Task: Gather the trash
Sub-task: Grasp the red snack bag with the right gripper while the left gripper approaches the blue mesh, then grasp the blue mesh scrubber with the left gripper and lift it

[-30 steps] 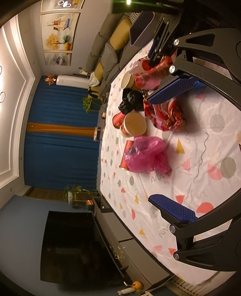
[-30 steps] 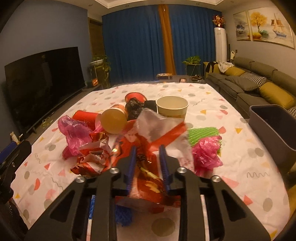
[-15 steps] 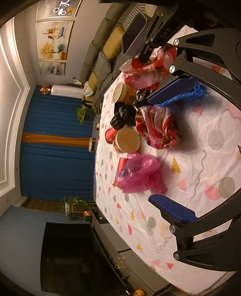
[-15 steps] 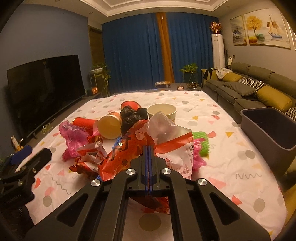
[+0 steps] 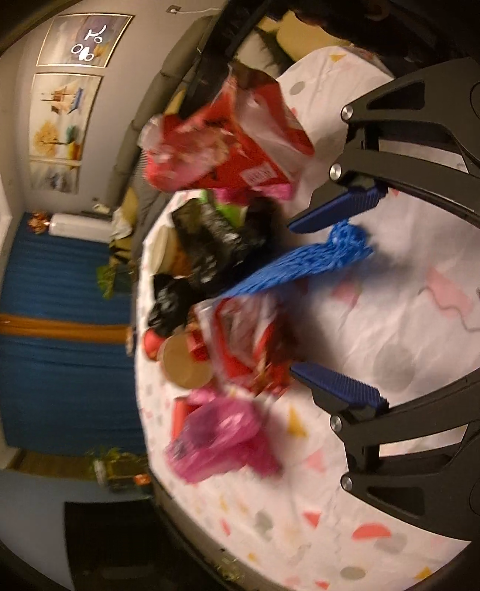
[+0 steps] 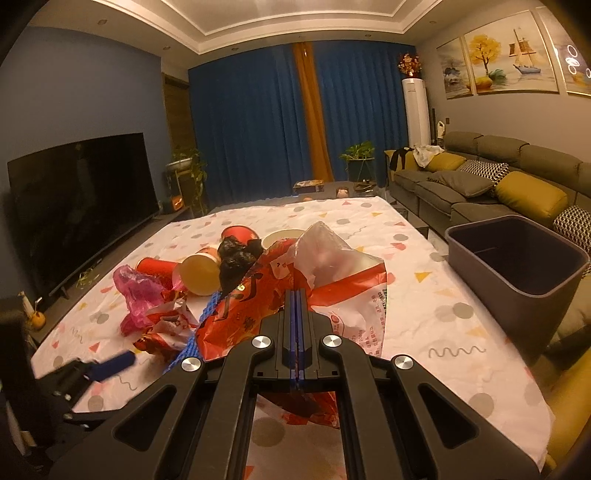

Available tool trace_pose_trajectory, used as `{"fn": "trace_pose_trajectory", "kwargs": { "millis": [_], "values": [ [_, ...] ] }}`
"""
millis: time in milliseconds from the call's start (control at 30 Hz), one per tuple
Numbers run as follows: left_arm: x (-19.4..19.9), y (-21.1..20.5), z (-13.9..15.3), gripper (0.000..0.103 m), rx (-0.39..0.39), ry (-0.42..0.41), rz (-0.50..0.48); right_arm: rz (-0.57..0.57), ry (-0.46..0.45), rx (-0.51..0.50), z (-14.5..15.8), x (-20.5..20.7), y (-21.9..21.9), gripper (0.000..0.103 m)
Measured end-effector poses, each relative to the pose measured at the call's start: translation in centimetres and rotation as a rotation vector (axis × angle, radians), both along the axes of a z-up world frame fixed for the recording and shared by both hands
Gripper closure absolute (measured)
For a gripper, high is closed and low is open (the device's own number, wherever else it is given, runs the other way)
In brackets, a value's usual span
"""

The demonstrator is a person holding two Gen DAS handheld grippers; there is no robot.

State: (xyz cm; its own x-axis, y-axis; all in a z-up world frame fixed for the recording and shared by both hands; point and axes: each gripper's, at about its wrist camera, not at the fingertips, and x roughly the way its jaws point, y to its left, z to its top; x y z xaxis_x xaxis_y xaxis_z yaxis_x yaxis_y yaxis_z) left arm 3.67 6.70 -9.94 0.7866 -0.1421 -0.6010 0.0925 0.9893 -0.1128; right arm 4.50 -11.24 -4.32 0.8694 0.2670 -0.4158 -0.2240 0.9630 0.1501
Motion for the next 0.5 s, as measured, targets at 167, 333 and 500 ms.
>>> {"fn": "trace_pose_trajectory", "kwargs": {
  "millis": [167,333,500],
  "values": [
    [1.2,-0.4,-1.5,0.058,-0.054,0.090,-0.052,-0.011,-0.005,0.014,0.1,-0.5,-1.0,0.101],
    [1.7,-0.9,-2.2,0.091,-0.071,0.116,-0.064,-0.019,-0.009,0.020,0.2,-0.7,-1.5,0.101],
    [1.4,-1.4,-1.6,0.101,-0.054,0.078,-0.074,-0.030,-0.012,0.024,0.3,-0.9,-2.1,0.101]
  ]
}}
